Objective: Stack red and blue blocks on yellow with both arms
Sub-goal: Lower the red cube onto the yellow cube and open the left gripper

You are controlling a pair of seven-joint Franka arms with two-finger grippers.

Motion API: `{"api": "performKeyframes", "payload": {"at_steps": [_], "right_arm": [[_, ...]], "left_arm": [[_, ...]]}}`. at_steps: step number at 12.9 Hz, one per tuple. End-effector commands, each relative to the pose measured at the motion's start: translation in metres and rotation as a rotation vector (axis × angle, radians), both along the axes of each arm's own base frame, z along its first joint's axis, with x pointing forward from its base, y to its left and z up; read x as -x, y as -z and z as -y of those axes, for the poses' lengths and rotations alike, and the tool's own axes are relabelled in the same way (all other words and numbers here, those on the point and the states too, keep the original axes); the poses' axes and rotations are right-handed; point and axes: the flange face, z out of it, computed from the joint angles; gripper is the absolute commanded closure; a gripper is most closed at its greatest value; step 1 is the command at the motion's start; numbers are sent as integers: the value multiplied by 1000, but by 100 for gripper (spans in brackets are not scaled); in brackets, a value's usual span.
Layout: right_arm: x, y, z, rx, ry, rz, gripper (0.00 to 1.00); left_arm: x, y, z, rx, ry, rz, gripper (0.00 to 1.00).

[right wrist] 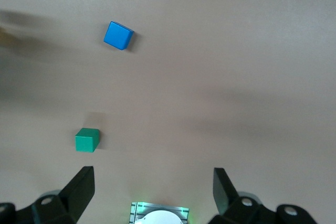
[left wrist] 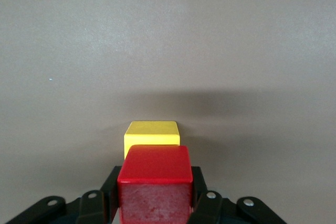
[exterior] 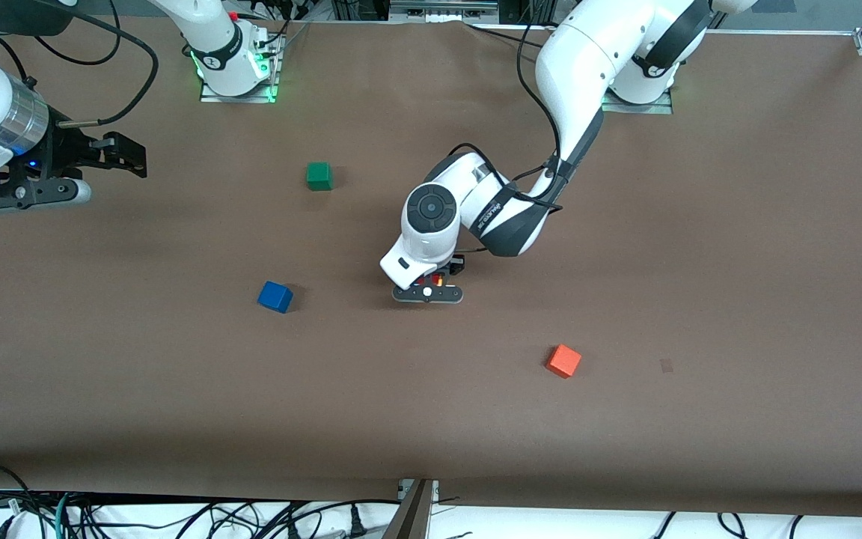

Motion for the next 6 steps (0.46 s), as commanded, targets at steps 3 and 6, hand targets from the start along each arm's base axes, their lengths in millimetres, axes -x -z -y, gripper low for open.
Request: {"api": "performKeyframes", "payload": {"at_steps": [3,6], "right_arm": [[0,-3,1,-20,-5,-2,0],[0,-3,1,-20,-7,-2,0]], "left_arm": [[-7,0,1,-4,-16,6,94],[-8,1,-1,-6,-17,6,86]]}}
